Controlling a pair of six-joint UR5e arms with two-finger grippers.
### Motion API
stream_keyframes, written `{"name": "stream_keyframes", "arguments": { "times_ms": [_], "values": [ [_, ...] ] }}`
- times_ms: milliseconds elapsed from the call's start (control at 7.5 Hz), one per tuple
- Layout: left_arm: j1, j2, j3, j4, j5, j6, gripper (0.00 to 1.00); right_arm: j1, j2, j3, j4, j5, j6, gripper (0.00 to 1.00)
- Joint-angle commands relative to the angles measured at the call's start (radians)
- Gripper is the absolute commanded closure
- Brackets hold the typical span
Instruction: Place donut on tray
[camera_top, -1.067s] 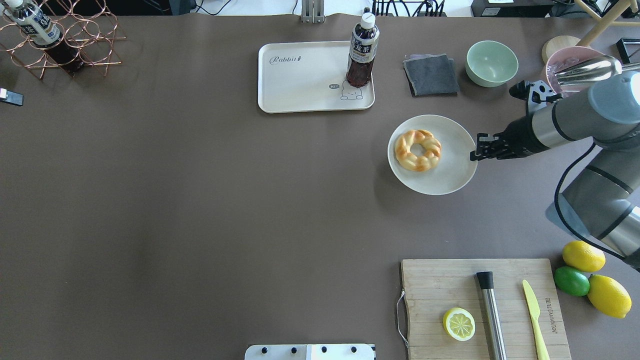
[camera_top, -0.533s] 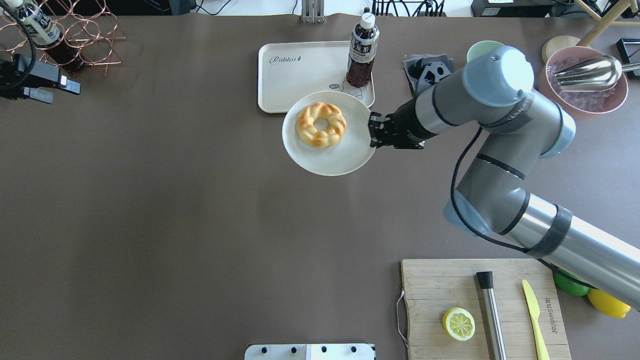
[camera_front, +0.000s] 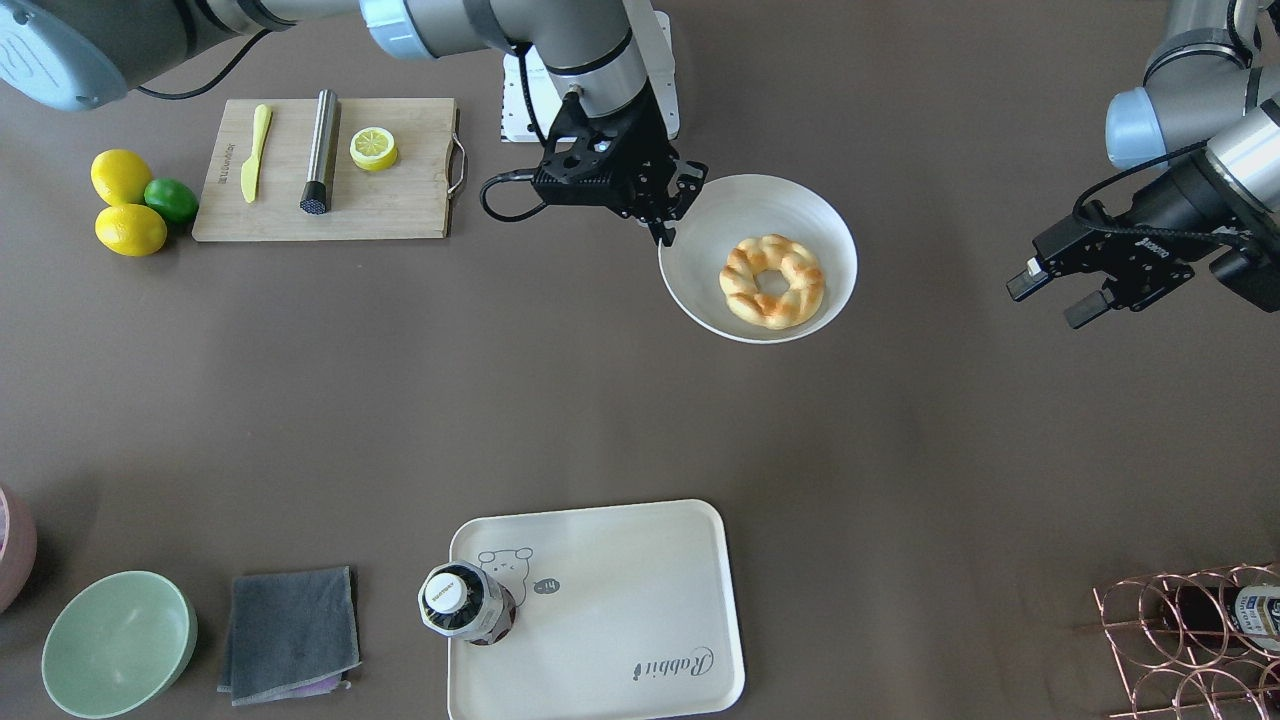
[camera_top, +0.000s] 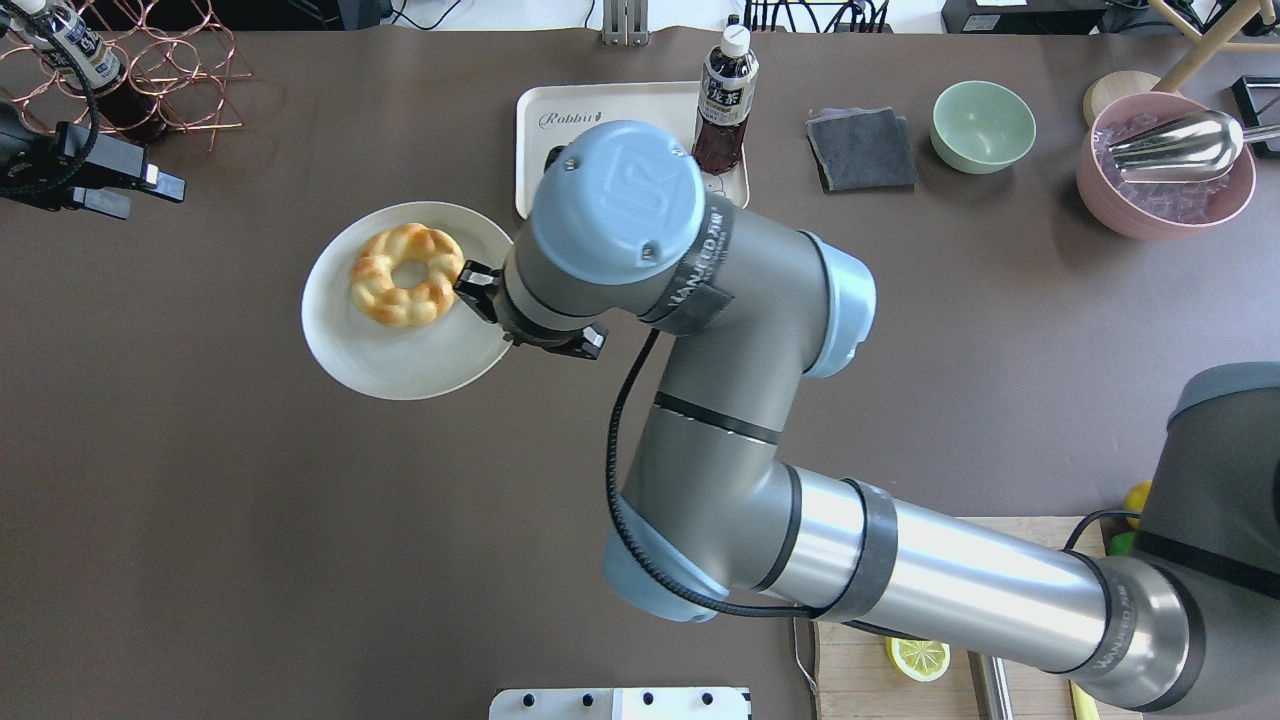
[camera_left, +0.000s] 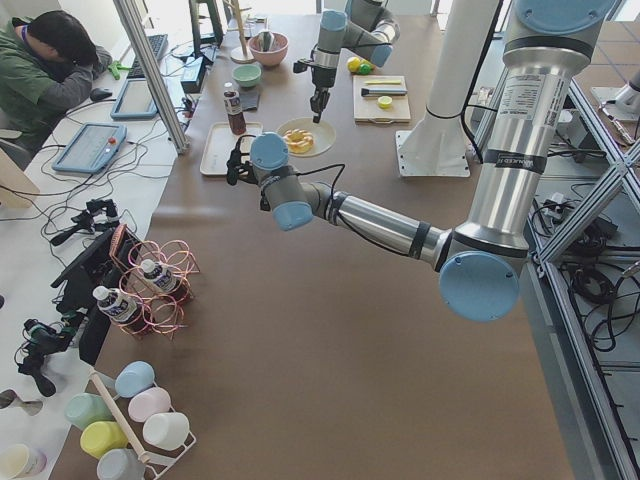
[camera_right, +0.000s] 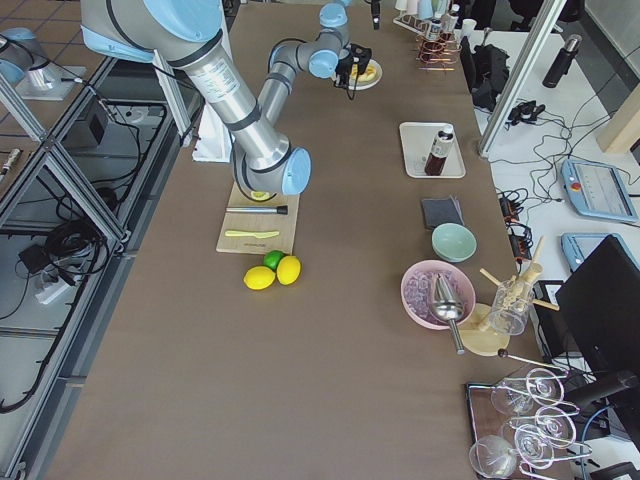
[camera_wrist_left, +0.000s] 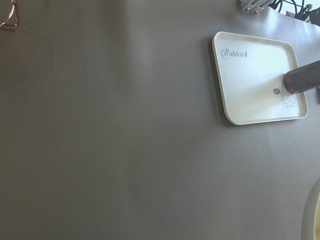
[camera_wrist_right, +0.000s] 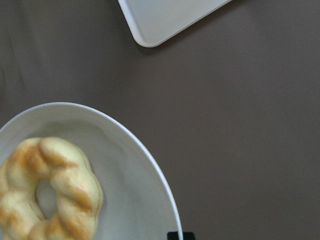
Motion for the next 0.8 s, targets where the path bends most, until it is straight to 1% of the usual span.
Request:
{"name": "stream_keyframes", "arguments": {
  "times_ms": [0, 133, 267, 400, 667],
  "values": [
    [0.006, 0.051, -0.044, 0.000, -0.001, -0.002, 0.08, -0.076, 0.243, -0.184, -0.111, -0.099, 0.090, 1.00],
    [0.014, 0.074, -0.059, -0.001, -0.001, -0.001, 0.11, -0.077, 0.271, -0.226, -0.111, -0.102, 0.104, 1.00],
    [0.022, 0.086, -0.087, -0.001, -0.004, -0.001, 0.12, -0.077, 0.271, -0.231, -0.111, -0.113, 0.104, 1.00],
    [0.029, 0.117, -0.116, -0.001, -0.004, -0.001, 0.15, -0.076, 0.274, -0.249, -0.104, -0.128, 0.104, 1.00],
    [0.063, 0.154, -0.162, -0.001, -0.006, -0.007, 0.27, -0.073, 0.278, -0.257, -0.102, -0.132, 0.103, 1.00]
  ]
}}
